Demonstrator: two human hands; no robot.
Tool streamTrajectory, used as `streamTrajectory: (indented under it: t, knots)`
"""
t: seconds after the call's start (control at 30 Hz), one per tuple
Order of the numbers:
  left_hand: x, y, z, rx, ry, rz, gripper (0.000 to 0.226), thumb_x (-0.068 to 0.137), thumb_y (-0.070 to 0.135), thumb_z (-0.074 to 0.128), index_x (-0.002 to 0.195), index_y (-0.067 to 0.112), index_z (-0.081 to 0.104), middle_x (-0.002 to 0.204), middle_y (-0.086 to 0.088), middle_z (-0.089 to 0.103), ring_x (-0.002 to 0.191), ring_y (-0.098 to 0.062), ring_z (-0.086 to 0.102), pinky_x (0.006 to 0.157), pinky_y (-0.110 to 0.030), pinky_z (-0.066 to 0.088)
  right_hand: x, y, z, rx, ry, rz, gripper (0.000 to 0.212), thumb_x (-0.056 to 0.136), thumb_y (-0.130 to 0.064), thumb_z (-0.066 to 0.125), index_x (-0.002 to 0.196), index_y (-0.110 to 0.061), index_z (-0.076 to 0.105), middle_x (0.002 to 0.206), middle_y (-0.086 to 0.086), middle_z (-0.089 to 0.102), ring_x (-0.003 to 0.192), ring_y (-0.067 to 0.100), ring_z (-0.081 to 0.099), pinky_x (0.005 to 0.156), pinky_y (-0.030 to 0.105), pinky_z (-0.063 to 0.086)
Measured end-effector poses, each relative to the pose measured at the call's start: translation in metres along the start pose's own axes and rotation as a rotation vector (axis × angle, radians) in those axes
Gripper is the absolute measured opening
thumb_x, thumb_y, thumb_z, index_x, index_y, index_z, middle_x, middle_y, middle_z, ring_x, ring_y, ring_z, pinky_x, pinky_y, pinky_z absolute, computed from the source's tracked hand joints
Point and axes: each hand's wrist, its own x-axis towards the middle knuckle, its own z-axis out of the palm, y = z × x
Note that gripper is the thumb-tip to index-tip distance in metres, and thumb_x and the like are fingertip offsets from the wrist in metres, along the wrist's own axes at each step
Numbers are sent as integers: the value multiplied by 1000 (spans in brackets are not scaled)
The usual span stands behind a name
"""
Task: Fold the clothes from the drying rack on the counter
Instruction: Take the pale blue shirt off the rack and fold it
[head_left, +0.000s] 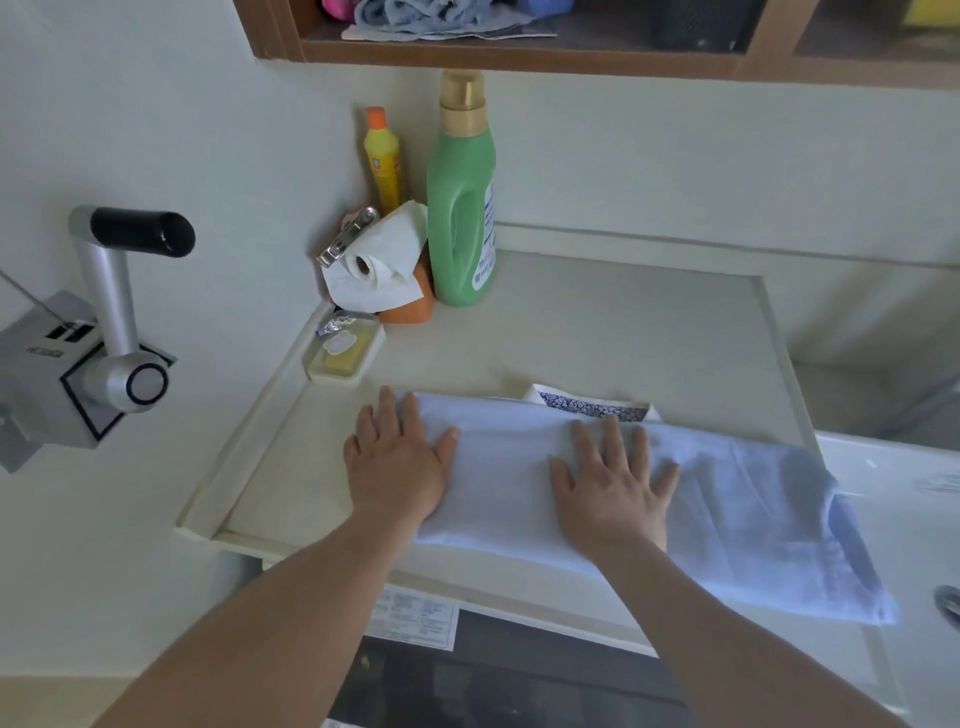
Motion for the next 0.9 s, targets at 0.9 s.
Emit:
streamTrajectory:
  t: [0.9]
  knots:
    - [-31,-21,-89,-772,-539,-233,56,60,41,78,113,23,70,110,-4,75,99,-24,72,93,-47,59,-1,-40,-41,-227,-399,-385,116,64,-84,60,155,-53,-7,169,-4,-11,156,31,-6,110,78,7]
